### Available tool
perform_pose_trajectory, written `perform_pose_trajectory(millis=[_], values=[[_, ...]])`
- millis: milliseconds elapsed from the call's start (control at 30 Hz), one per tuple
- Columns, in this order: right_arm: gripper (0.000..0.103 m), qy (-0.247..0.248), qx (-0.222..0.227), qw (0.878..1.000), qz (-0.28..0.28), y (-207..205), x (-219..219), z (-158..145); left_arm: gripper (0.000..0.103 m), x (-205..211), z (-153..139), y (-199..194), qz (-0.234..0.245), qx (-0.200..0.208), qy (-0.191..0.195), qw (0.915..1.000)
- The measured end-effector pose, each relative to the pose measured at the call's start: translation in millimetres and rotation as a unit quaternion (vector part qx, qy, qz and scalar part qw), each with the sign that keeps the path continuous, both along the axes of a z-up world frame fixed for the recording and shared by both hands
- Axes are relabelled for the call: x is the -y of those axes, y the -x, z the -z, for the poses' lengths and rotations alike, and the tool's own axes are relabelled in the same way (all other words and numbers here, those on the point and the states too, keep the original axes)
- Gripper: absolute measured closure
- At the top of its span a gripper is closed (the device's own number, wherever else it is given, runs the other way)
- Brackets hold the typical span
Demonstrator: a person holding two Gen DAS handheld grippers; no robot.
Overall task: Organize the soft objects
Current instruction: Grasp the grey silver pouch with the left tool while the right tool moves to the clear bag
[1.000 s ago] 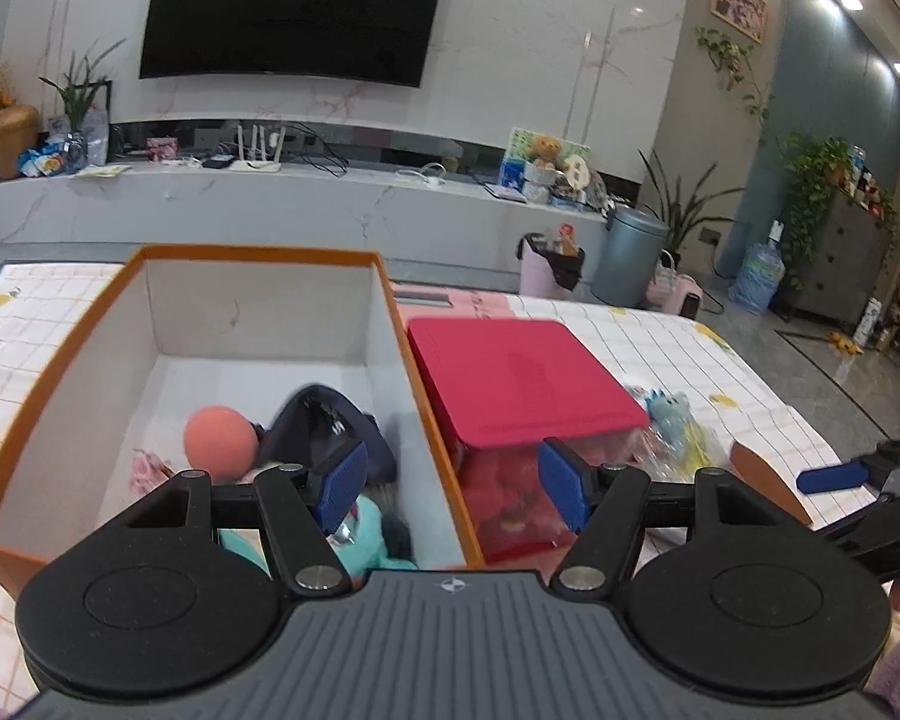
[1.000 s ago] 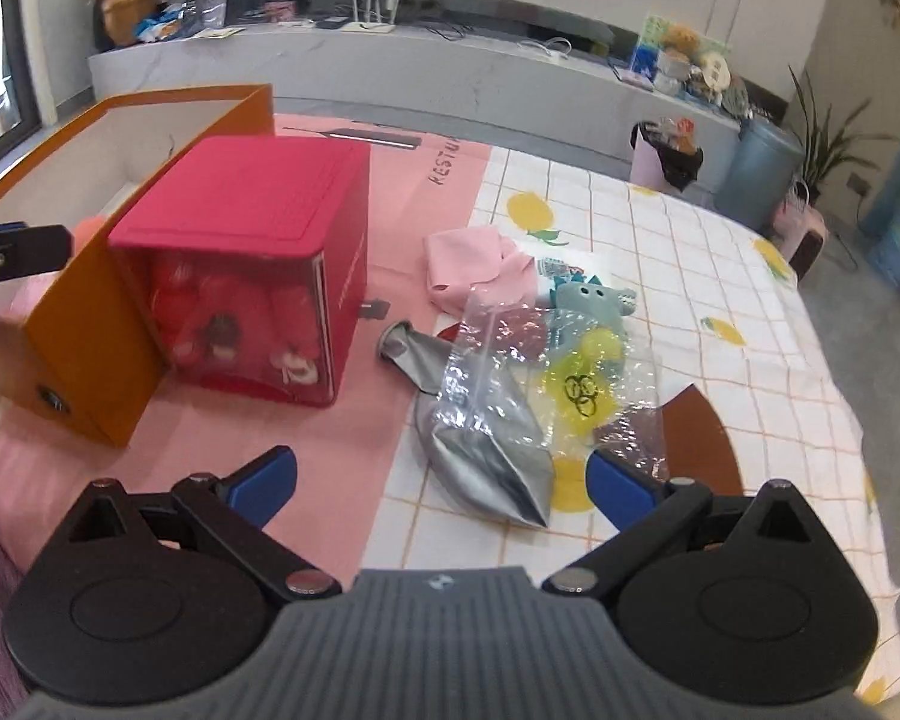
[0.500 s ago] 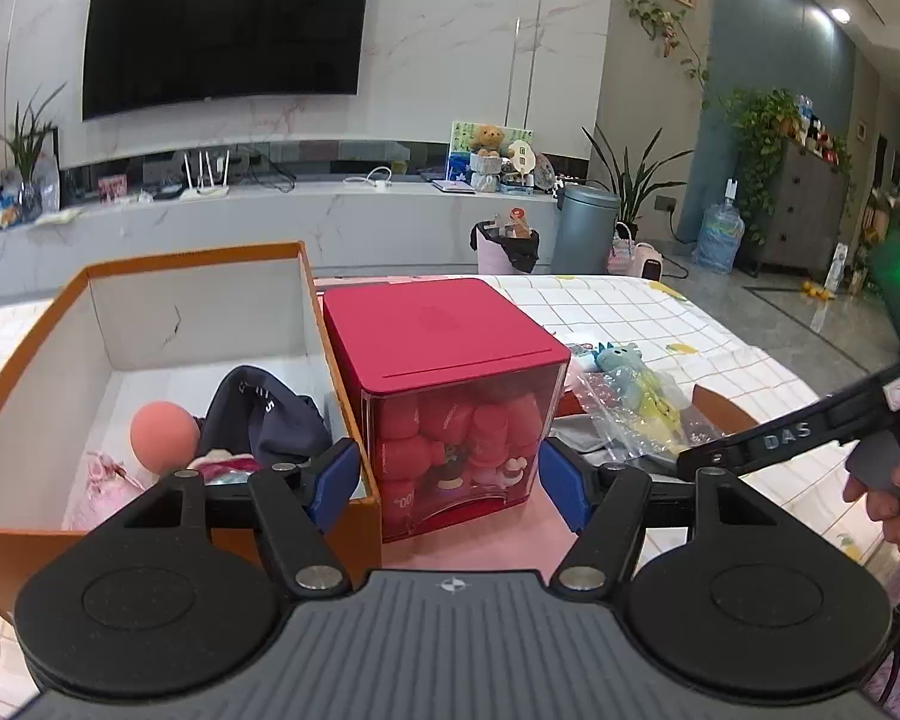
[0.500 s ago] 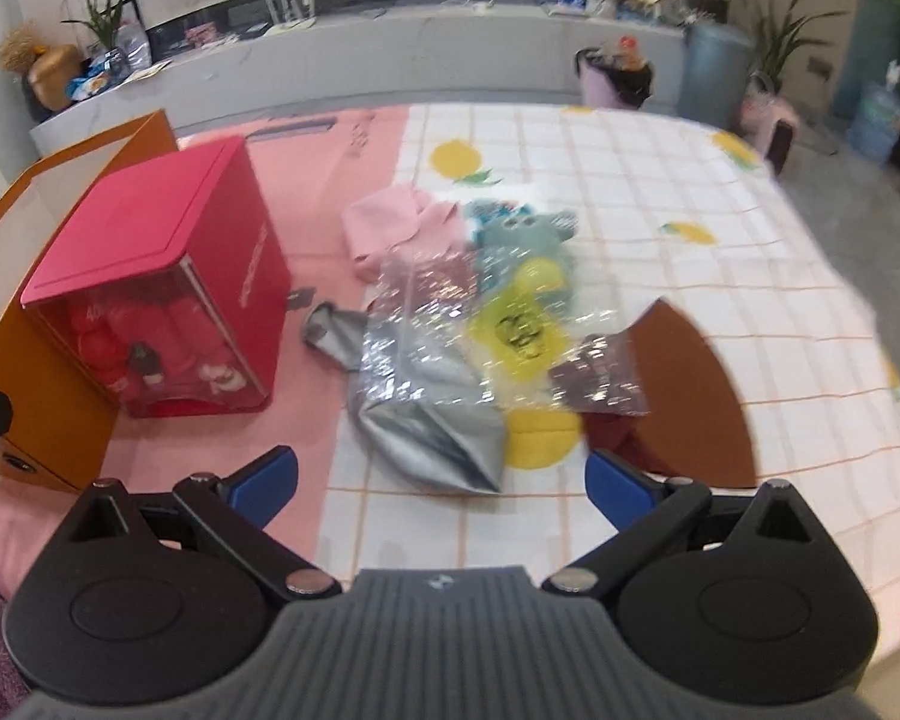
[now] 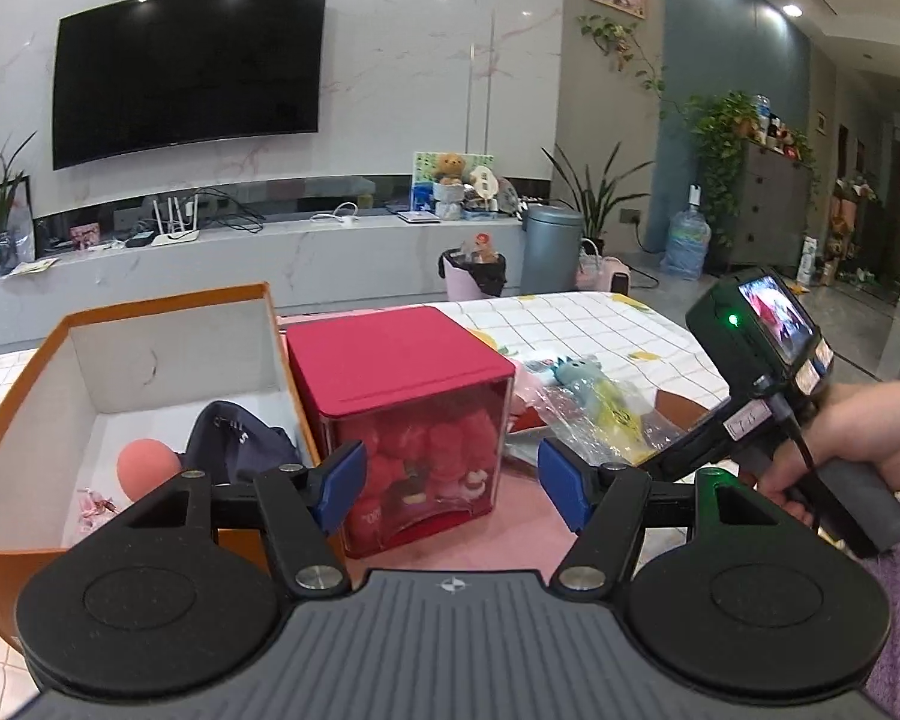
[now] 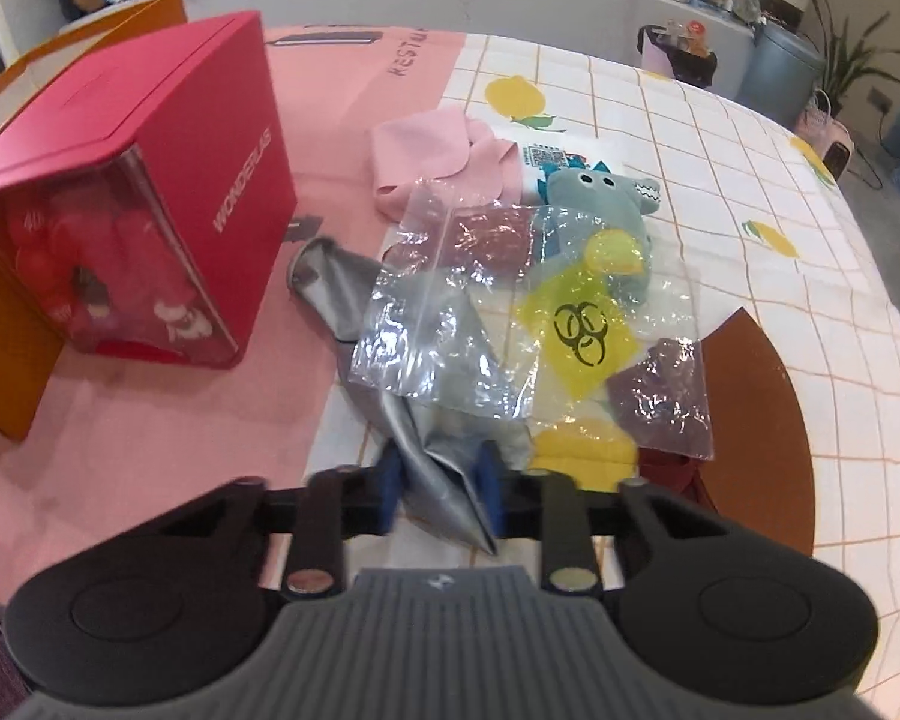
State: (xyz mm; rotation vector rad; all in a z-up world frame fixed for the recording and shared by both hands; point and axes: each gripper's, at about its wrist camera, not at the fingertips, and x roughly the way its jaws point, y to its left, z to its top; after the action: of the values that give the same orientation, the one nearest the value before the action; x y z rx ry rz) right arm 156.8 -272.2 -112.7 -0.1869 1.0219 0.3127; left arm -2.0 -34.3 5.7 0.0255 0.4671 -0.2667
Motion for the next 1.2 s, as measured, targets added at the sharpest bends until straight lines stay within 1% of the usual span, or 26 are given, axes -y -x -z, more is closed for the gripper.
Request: perform_pose_trajectory(millis=[33, 100, 200, 267, 333, 400, 500, 533, 567, 600, 633, 667, 700, 733, 833, 867, 900, 967, 1033, 1067, 1133, 1200], values=[[0.094, -0.005, -0.007, 1.0, -0.004, 1.2, 0.8, -0.7, 0.026, 1.2, 0.5, 0.2, 0.003, -0.001, -0.001, 1.0], [0.097, -0.024, -0.022, 0.999, -0.011, 6.2, 2.7, -3.8, 0.026, 3.5, 1.3, 0.6, 0.006, -0.001, -0.006, 1.0], [0.097, -0.072, -0.051, 0.995, -0.048, 23.0, 2.0, -12.9, 0.026, 3.3, 1.0, -0.2, 0.007, -0.003, -0.003, 1.0], [0.097, -0.113, -0.059, 0.988, -0.088, 36.4, -2.8, -20.7, 0.026, 2.4, 0.5, -0.9, 0.005, -0.003, -0.001, 1.0], [0.097, -0.146, -0.07, 0.981, -0.11, 42.2, -7.7, -22.9, 0.026, 3.9, 1.5, -2.6, 0.008, -0.005, -0.003, 0.9999], [0.097, -0.161, -0.093, 0.977, -0.108, 39.8, -11.6, -16.8, 0.026, 5.7, 4.6, -6.0, 0.023, -0.021, -0.006, 0.9995], [0.094, -0.149, -0.13, 0.975, -0.098, 32.9, -14.2, -3.7, 0.027, 8.3, 12.6, -15.8, 0.059, -0.076, -0.003, 0.9953], [0.087, -0.155, -0.136, 0.974, -0.09, 30.6, -11.7, -1.8, 0.027, 9.1, 15.4, -18.0, 0.063, -0.087, -0.002, 0.9942], [0.076, -0.168, -0.141, 0.972, -0.086, 29.0, -8.0, -2.4, 0.027, 10.5, 16.8, -19.1, 0.068, -0.093, -0.003, 0.9933], [0.044, -0.185, -0.14, 0.969, -0.084, 28.9, -3.5, -5.1, 0.027, 12.5, 18.6, -19.7, 0.074, -0.096, -0.008, 0.9926], [0.023, -0.192, -0.129, 0.969, -0.087, 31.5, -0.3, -10.9, 0.03, 14.2, 20.3, -20.3, 0.078, -0.097, -0.012, 0.9921], [0.018, -0.164, -0.1, 0.978, -0.078, 33.8, 1.8, -18.8, 0.029, 16.1, 22.0, -21.1, 0.082, -0.098, -0.016, 0.9916], [0.007, -0.141, -0.07, 0.985, -0.065, 36.4, 4.6, -26.7, 0.029, 17.8, 24.1, -21.6, 0.086, -0.1, -0.019, 0.9911], [0.003, -0.136, -0.046, 0.988, -0.048, 38.6, 10.2, -33.5, 0.029, 18.5, 26.7, -20.9, 0.084, -0.097, -0.023, 0.9915], [0.004, -0.169, -0.028, 0.985, -0.014, 37.2, 29.8, -45.1, 0.029, 21.3, 37.9, -23.4, 0.096, -0.11, -0.021, 0.9891], [0.003, -0.171, -0.018, 0.985, 0.002, 34.9, 34.9, -48.0, 0.029, 21.8, 40.6, -24.3, 0.098, -0.115, -0.018, 0.9883], [0.003, -0.165, -0.008, 0.986, 0.016, 31.8, 38.8, -50.2, 0.028, 23.7, 43.0, -24.3, 0.103, -0.119, -0.015, 0.9875], [0.003, -0.137, 0.008, 0.99, 0.035, 22.5, 40.2, -51.1, 0.027, 29.1, 46.8, -25.7, 0.113, -0.12, -0.01, 0.9863], [0.003, -0.094, 0.021, 0.994, 0.051, 8.5, 38.2, -47.8, 0.025, 34.3, 49.6, -29.6, 0.122, -0.119, -0.006, 0.9853], [0.003, -0.076, 0.025, 0.995, 0.053, -2.2, 41.7, -44.3, 0.022, 37.2, 50.9, -31.8, 0.129, -0.121, 0.0, 0.9843], [0.003, -0.055, 0.02, 0.997, 0.046, -10.9, 44.2, -37.1, 0.018, 41.9, 52.7, -37.0, 0.146, -0.128, 0.017, 0.9808], [0.003, -0.052, 0.012, 0.997, 0.049, -18.8, 46.5, -29.9, 0.016, 46.4, 55.4, -43.3, 0.159, -0.14, 0.036, 0.9767]])
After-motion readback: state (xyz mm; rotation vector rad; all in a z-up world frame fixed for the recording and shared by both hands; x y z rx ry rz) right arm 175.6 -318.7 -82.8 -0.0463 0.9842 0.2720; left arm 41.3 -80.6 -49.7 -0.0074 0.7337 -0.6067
